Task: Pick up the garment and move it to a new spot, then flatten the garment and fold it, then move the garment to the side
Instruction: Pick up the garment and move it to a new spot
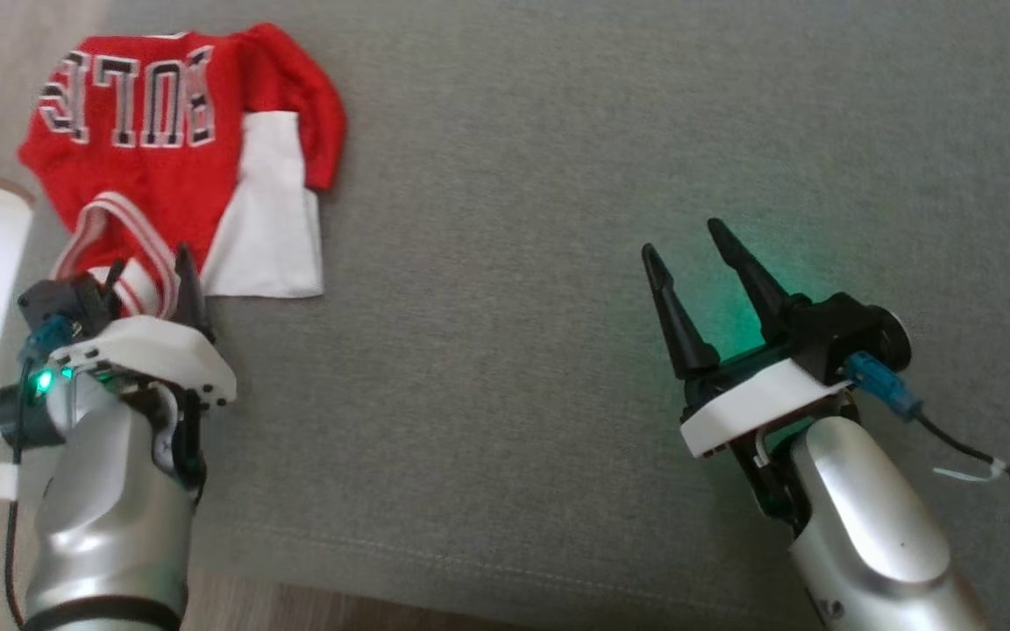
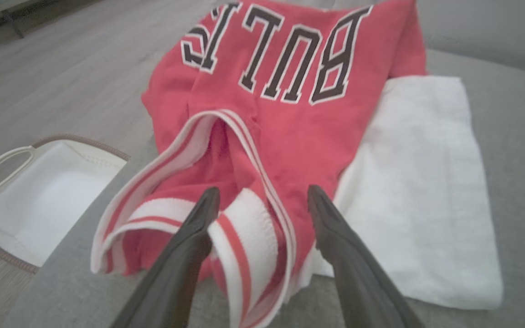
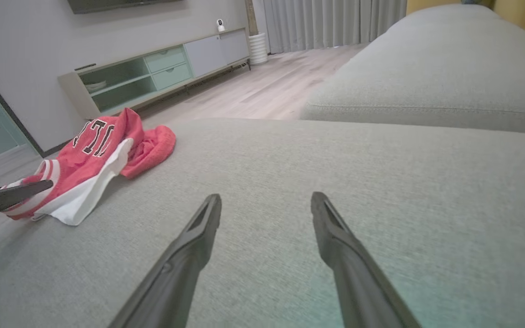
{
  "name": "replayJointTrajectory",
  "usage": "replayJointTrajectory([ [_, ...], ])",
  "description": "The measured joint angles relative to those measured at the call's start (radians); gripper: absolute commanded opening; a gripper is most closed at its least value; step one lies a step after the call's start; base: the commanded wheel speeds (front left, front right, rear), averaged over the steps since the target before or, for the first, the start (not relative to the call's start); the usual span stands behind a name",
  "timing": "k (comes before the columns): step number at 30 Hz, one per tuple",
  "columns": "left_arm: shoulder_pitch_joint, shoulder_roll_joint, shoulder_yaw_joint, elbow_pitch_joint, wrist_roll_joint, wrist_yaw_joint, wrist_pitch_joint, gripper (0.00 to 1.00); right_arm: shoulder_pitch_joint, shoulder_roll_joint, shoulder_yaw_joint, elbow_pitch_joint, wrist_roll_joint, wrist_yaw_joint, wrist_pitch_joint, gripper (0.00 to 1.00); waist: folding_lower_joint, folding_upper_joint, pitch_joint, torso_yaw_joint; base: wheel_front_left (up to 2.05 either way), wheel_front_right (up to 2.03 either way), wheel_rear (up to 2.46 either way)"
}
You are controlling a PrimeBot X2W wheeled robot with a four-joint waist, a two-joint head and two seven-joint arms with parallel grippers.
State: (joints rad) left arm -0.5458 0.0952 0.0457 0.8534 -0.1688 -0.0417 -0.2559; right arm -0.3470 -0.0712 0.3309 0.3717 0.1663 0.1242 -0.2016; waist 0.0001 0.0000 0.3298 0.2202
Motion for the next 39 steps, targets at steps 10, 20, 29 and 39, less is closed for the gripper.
replayJointTrajectory([
  [10, -0.074, 0.024, 0.020, 0.107, 0.011, 0.066, -0.001, 0.00, 0.000, -0.004, -0.041, -0.007, 0.004, 0.000, -0.001, 1.00, 0.0002, 0.0000, 0.041, -0.077, 0.00, 0.00, 0.00],
  [20, -0.084, 0.065, -0.010, -0.117, 0.074, 0.024, 0.000, 0.00, 0.000, 0.001, -0.035, 0.057, 0.059, 0.000, -0.032, 1.00, -0.0001, 0.0000, -0.048, -0.104, 0.00, 0.00, 0.00],
  [29, -0.160, 0.040, -0.104, -0.251, 0.097, -0.030, 0.000, 0.00, 0.010, 0.005, 0.009, 0.096, 0.154, 0.000, -0.046, 1.00, -0.0001, 0.0000, -0.120, -0.229, 0.00, 0.00, 0.00],
  [39, -0.204, -0.061, -0.322, -0.267, 0.068, -0.074, 0.000, 0.00, 0.010, 0.007, 0.034, 0.059, 0.202, 0.000, -0.046, 1.00, -0.0001, 0.0000, -0.129, -0.434, 0.00, 0.00, 0.00],
])
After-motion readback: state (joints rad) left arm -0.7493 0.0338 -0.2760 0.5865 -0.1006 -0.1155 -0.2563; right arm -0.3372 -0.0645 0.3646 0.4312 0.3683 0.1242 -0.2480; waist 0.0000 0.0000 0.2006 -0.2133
